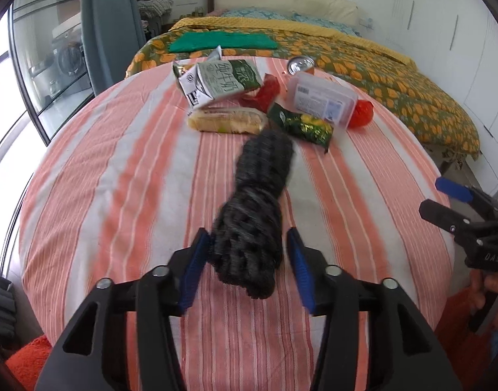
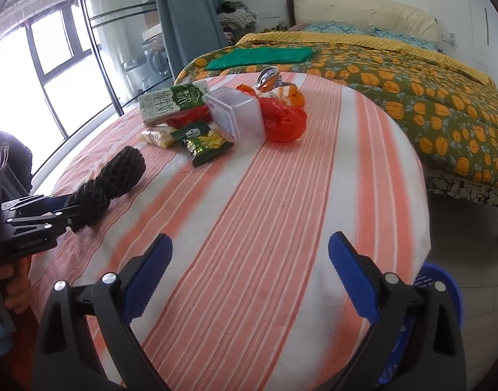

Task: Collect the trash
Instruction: 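Grasp the black rope bundle with the left tool and lift it, then carry the rope in the left tool to the basket while the right tool grasps the green snack bag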

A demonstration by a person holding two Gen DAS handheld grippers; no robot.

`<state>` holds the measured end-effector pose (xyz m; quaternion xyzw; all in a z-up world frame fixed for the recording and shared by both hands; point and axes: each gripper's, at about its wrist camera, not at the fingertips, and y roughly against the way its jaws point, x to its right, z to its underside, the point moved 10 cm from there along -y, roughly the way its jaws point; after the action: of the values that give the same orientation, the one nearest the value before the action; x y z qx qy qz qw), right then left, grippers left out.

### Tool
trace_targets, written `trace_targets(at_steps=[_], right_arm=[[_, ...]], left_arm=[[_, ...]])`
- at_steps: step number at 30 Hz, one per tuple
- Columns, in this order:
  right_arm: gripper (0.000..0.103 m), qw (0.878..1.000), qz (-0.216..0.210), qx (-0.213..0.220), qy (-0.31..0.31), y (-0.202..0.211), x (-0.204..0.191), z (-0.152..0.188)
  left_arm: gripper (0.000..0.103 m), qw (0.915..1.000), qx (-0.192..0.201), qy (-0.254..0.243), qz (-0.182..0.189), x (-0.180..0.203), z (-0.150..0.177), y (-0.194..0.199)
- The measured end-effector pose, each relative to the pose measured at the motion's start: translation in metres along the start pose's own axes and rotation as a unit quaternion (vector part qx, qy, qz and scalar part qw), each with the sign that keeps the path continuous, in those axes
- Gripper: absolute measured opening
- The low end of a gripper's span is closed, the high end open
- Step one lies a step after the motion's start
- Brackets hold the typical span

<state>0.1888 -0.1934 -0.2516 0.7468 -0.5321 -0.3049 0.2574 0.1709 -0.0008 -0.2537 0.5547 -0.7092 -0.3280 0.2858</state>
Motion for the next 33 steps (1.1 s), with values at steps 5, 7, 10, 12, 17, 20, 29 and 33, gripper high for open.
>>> trace_targets(at_steps=[5, 7, 10, 12, 17, 20, 29, 33], right_arm=[[0.094, 1.0, -0.022, -0.015, 0.0, -0.007, -0.002, -0.002], [0.093, 0.998, -0.048, -0.025, 0.007, -0.012, -0.01, -0.008], [0.084, 0.994, -0.093, -0.036, 0.043, -0.024, -0.03, -0.027], [0.08, 0.991, -0.108, -0.04, 0.073, -0.034, -0.044, -0.04], [0.077, 0.983, -0.122, -0.048, 0.131, -0.062, -0.071, -0.07], [0.077, 0.982, -0.109, -0.057, 0.145, -0.079, -0.073, -0.083], [0.055, 0.977, -0.093, -0.139, 0.131, -0.114, -0.07, -0.068], [0.056, 0.969, -0.116, -0.165, 0.143, -0.091, -0.083, -0.054]], left_arm=[[0.077, 0.9994, 0.007, -0.015, 0.031, 0.002, -0.009, 0.0], [0.082, 0.999, 0.01, -0.029, 0.033, 0.004, -0.016, 0.0], [0.081, 0.9985, 0.015, -0.033, 0.041, 0.003, -0.026, -0.004], [0.081, 0.9984, 0.018, -0.026, 0.048, 0.001, -0.029, -0.008], [0.081, 0.9983, 0.016, -0.013, 0.054, -0.006, -0.027, -0.014], [0.081, 0.9983, 0.017, -0.002, 0.055, -0.013, -0.028, -0.015], [0.076, 0.9986, 0.013, 0.004, 0.051, -0.023, -0.027, -0.015], [0.076, 0.998, 0.013, 0.012, 0.06, -0.027, -0.027, -0.012]])
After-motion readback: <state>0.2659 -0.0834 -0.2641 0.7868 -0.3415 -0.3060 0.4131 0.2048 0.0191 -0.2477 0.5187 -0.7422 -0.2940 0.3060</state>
